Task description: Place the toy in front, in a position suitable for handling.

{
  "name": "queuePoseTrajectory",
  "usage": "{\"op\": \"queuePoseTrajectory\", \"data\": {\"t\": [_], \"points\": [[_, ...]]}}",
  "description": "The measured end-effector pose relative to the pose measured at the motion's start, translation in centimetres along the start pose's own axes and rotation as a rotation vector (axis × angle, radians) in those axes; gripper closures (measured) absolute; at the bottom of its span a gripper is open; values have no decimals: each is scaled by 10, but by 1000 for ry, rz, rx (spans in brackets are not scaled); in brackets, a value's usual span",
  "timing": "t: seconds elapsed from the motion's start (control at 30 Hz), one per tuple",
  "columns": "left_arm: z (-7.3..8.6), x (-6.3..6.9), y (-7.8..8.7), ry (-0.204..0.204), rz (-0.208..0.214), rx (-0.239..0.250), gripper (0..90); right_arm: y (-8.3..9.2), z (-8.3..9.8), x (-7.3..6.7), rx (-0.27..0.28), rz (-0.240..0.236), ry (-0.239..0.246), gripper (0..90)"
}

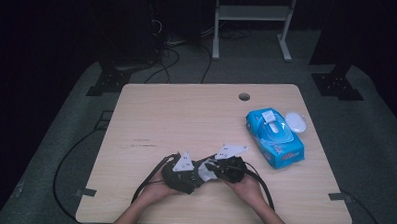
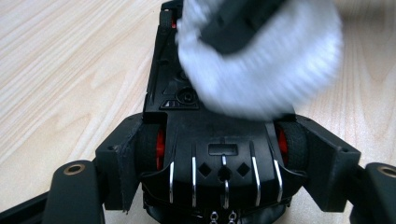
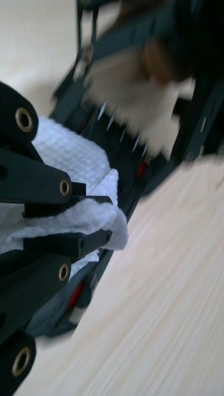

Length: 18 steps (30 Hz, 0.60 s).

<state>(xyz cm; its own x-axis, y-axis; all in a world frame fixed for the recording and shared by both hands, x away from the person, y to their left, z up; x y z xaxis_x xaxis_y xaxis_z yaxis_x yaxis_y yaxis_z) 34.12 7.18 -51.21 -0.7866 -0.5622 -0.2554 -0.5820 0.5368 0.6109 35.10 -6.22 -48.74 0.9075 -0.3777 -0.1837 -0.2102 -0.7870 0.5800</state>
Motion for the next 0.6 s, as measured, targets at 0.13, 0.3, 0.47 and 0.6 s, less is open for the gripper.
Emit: {"op": "queuePoseTrajectory", "data": {"t": [0.13,0.3,0.47,0.6], "points": [[-1,-1,1,4,8,8,252,16,15,23,22,60,-72,848],[-1,-5,2,50,16,1,244,18,20,26,27,91,-76,847],[1,-7,4,54,24,-3,239,18,21,27,32,87,-82,848],[2,-5,5,24,17,-2,247,16,19,24,26,90,-80,848]]}}
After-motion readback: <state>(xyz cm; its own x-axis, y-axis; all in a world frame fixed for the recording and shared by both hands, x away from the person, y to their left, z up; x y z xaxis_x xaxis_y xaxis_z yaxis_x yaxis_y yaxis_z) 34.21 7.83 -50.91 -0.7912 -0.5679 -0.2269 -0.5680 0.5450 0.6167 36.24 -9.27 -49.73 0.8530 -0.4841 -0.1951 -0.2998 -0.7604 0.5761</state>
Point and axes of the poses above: each handheld gripper's, and its own axes: y roughly backward along the jaws, z roughly out of its underside, x roughly to its right, the point moved 6 cm from there along -y, roughly forward along the jaws, and after that the axes turned 15 degrees about -z, right-handed, at the moved point
